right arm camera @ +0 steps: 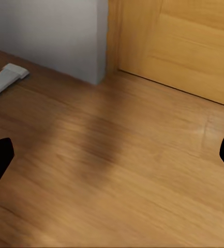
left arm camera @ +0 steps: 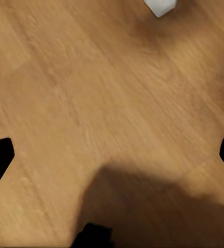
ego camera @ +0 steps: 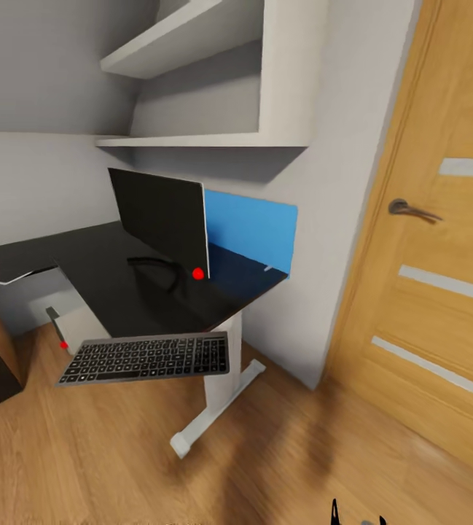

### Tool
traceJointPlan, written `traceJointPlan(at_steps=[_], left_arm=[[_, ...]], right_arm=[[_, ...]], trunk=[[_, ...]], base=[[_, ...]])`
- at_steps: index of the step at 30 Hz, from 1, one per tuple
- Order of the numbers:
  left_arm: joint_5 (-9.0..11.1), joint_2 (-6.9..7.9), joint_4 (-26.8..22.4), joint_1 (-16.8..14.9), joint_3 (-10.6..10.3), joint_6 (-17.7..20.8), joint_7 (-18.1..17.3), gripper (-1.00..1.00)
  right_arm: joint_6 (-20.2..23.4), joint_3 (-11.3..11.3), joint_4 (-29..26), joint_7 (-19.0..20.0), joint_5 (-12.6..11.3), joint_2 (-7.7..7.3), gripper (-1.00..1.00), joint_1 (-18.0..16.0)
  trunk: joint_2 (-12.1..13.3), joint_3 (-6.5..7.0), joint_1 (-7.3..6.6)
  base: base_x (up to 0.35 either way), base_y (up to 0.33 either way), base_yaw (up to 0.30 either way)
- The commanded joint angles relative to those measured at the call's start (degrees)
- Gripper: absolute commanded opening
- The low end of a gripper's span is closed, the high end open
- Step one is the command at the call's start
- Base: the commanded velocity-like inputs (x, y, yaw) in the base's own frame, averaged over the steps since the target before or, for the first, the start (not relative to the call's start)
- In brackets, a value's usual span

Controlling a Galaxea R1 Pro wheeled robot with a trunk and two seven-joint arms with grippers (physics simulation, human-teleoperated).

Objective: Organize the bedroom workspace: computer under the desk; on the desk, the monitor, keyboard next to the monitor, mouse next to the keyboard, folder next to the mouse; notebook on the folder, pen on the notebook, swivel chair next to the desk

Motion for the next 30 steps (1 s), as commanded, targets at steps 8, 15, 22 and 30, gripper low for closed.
traceJointPlan(at_steps=[8,15,22,30], left_arm=[[0.61,-0.06,0.04,-0.07,-0.44,-0.39,0.38,1.00],[0.61,-0.04,0.04,-0.07,-0.44,-0.38,0.39,1.00],[0.54,0.01,0.04,-0.07,-0.41,-0.39,0.40,1.00],[0.52,0.13,-0.29,-0.07,3.17,-2.04,0.72,1.00]], right_arm=[[-0.21,0.55,0.00,-0.19,-0.50,-0.04,1.00,-0.02],[-0.21,0.57,1.04,-0.21,0.06,-0.02,1.00,-0.02],[-0.21,0.57,1.14,-0.18,0.47,0.04,1.00,-0.02],[-0.21,0.57,1.14,-0.21,0.68,0.05,1.00,-0.02]], trunk=[[-0.02,-0.05,-0.01],[-0.02,-0.05,-0.01],[-0.02,-0.05,-0.01],[-0.02,-0.05,-0.01]], base=[[0.000,-0.134,0.284],[0.000,-0.299,0.284],[0.000,-0.307,0.284],[0.000,-0.075,0.284]])
